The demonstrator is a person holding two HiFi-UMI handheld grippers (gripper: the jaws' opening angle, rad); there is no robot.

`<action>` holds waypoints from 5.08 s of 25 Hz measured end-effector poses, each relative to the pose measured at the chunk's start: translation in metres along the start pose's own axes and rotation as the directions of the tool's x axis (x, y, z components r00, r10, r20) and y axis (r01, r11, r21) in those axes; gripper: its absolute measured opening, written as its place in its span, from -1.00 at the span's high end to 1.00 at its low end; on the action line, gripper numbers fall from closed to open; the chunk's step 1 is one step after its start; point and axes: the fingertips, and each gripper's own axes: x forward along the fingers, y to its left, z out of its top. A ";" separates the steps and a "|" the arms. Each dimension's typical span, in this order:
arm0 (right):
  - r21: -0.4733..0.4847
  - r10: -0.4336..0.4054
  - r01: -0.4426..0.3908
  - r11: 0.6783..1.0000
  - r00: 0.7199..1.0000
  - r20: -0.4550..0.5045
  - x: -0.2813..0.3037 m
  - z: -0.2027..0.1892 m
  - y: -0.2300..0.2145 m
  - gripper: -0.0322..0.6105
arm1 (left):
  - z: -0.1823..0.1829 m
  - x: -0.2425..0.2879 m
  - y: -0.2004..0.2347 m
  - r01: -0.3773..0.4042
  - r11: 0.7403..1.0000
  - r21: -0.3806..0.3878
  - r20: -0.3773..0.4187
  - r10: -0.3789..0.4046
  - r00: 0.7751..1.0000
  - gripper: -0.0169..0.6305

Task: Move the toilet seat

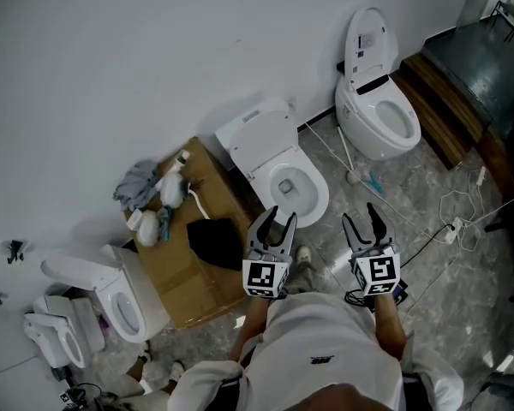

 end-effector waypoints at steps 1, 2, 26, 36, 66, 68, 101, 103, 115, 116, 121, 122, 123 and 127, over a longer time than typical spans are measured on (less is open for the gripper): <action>0.002 0.002 -0.002 1.000 1.000 -0.010 0.011 0.000 -0.002 0.04 | -0.005 0.008 0.008 -0.001 1.000 -0.005 -0.012 0.001 1.000 0.38; 0.003 0.004 -0.004 1.000 1.000 -0.021 0.022 -0.001 -0.003 0.04 | -0.010 0.015 0.015 -0.003 1.000 -0.011 -0.022 0.003 1.000 0.38; -0.019 0.026 -0.031 0.999 0.979 -0.201 0.147 -0.040 -0.036 0.06 | -0.068 0.102 0.092 -0.056 0.990 -0.126 -0.100 0.044 0.994 0.38; -0.004 0.180 -0.192 0.981 0.928 -0.325 0.210 -0.099 -0.052 0.06 | -0.121 0.123 0.117 -0.256 0.950 -0.177 -0.190 0.222 0.956 0.38; 0.125 0.374 -0.380 0.917 0.703 -0.605 0.295 -0.324 -0.058 0.06 | -0.355 0.133 0.115 -0.527 0.797 -0.294 -0.491 0.347 0.799 0.37; 0.137 0.371 -0.368 0.920 0.700 -0.610 0.300 -0.339 -0.059 0.06 | -0.369 0.134 0.115 -0.533 0.792 -0.297 -0.506 0.343 0.792 0.37; 0.209 0.330 -0.270 0.940 0.559 -0.761 0.334 -0.557 -0.058 0.03 | -0.609 0.132 0.111 -0.667 0.652 -0.360 -0.733 0.245 0.635 0.13; 0.215 0.325 -0.257 0.942 0.552 -0.768 0.336 -0.567 -0.056 -0.01 | -0.622 0.130 0.108 -0.676 0.642 -0.363 -0.749 0.232 0.621 0.09; 0.319 0.296 -0.061 0.946 0.563 -0.771 0.344 -0.621 -0.068 -0.22 | -0.682 0.126 0.098 -0.736 0.564 -0.374 -0.818 0.175 0.549 -0.15; 0.335 0.296 -0.038 0.941 0.568 -0.768 0.345 -0.624 -0.069 -0.24 | -0.686 0.126 0.097 -0.740 0.557 -0.376 -0.823 0.166 0.543 -0.17; 0.372 0.336 -0.036 0.928 0.514 -0.789 0.342 -0.644 -0.058 -0.26 | -0.704 0.133 0.083 -0.728 0.539 -0.423 -0.830 0.091 0.550 -0.21; 0.380 0.354 -0.051 0.923 0.493 -0.794 0.340 -0.647 -0.053 -0.26 | -0.705 0.135 0.082 -0.728 0.539 -0.423 -0.830 0.092 0.550 -0.21; 0.384 0.366 -0.064 0.921 0.477 -0.799 0.338 -0.649 -0.048 -0.25 | -0.706 0.135 0.082 -0.731 0.540 -0.417 -0.831 0.099 0.548 -0.21; 0.344 0.334 -0.069 0.936 0.475 -0.814 0.332 -0.651 -0.046 -0.25 | -0.706 0.130 0.083 -0.731 0.548 -0.407 -0.832 0.107 0.544 -0.20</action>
